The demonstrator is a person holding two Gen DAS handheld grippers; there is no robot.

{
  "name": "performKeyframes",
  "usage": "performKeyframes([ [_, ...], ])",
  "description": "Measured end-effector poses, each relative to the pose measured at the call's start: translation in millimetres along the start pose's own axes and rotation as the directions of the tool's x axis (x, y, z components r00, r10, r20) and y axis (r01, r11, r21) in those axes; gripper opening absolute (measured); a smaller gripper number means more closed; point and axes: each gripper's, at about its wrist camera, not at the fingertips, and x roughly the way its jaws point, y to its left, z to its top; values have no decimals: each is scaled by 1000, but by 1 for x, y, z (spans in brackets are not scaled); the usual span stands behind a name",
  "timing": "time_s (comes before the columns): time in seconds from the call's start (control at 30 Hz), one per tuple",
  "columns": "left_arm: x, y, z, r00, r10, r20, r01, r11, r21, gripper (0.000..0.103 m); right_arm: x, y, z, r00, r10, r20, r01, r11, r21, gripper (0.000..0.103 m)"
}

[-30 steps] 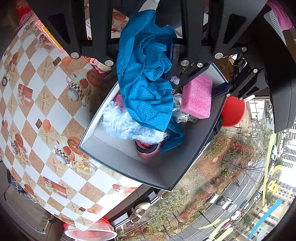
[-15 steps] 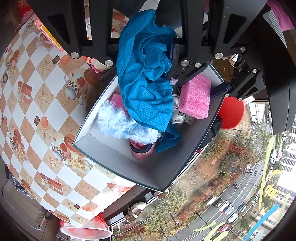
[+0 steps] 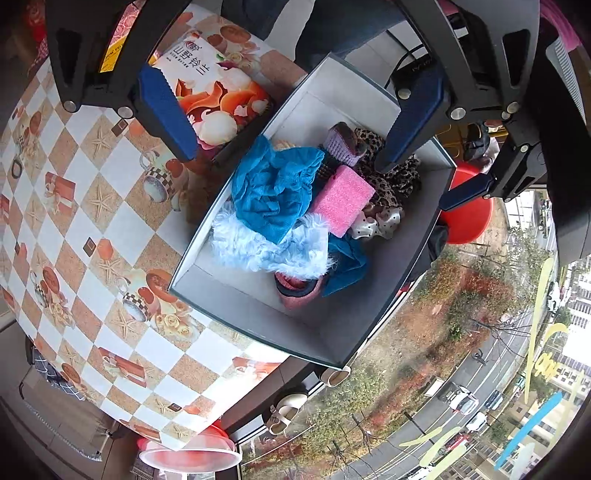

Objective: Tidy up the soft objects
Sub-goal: 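Open the left tool releasing the sponge while the right tool releases the blue cloth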

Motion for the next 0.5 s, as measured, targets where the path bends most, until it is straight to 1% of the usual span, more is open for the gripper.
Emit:
performKeyframes([
  [0.33, -1, -4, -7, 1000, -12, -8, 12, 1000, -7, 81, -3, 1, -7, 1000, -5, 5, 5, 1000, 21, 103],
  [0.5, 3, -3, -7, 1000, -11, -29, 11, 1000, -5, 81, -6, 1, -9, 1000, 5, 11, -6, 1000, 30, 103],
])
